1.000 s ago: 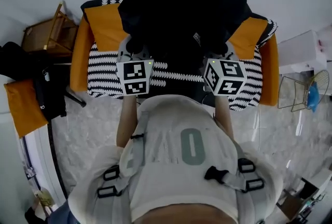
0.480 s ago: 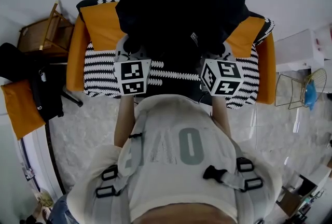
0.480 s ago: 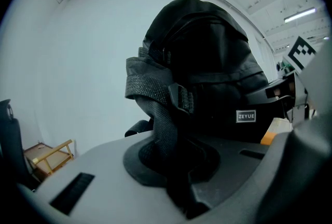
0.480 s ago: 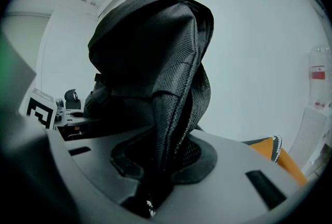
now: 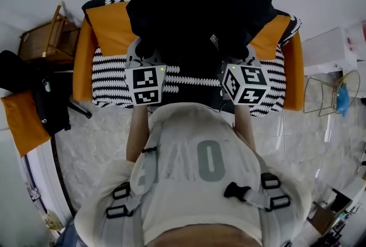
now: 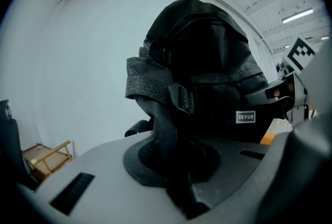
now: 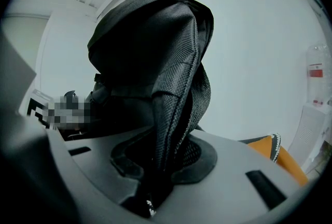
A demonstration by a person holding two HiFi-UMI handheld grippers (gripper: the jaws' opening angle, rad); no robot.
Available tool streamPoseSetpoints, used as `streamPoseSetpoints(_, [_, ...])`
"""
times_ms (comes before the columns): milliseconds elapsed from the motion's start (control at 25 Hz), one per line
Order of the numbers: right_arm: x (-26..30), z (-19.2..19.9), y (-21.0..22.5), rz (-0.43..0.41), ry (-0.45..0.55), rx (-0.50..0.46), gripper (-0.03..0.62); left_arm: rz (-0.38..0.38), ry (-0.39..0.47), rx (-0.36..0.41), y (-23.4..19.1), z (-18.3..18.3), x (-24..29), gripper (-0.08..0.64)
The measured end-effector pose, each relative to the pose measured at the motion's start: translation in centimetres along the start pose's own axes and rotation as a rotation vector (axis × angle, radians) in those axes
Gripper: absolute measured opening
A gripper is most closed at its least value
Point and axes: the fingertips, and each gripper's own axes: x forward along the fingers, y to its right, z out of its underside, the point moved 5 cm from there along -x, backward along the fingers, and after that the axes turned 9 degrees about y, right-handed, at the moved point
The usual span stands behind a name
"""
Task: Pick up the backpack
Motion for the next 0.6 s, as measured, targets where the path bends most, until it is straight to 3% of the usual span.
streamPoseSetpoints(600, [-0.33, 0.37, 0.05, 0.009, -0.011, 0.012, 0.086, 0.014, -0.010, 0.000, 0.18, 0.20, -0.10, 0.032])
